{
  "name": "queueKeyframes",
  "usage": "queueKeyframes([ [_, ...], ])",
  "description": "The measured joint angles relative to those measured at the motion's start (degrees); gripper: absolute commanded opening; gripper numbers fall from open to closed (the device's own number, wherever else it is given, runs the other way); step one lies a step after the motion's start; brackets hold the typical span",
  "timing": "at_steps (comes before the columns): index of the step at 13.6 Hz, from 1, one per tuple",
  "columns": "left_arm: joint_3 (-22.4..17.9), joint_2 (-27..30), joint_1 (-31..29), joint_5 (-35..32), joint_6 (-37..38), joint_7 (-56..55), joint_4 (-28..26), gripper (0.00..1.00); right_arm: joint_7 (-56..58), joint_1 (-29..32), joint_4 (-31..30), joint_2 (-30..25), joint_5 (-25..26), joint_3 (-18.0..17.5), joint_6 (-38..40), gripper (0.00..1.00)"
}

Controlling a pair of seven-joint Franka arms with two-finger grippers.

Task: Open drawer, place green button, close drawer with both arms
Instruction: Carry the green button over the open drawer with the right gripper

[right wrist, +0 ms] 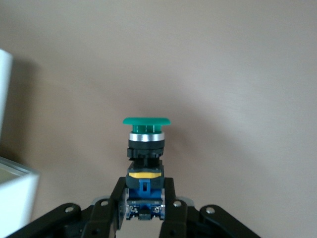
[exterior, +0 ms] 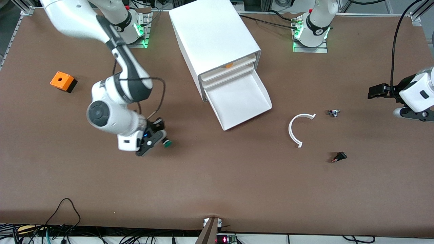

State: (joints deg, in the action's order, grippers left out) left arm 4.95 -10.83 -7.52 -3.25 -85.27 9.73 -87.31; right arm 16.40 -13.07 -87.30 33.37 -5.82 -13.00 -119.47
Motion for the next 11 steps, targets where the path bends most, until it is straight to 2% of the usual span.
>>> queueKeyframes([
  [6,0.0,-0.6,0.0,0.0,0.0,0.0,-0.1,1.00,-34.4,-20.8,2.3,0.0,7.2,-1.0,0.8,0.00],
  [11,0.1,-1.1,0.4,0.0,0.0,0.0,-0.1,1.00,-44.8,-26.4,2.9,0.3,7.8,-0.7,1.4,0.00],
])
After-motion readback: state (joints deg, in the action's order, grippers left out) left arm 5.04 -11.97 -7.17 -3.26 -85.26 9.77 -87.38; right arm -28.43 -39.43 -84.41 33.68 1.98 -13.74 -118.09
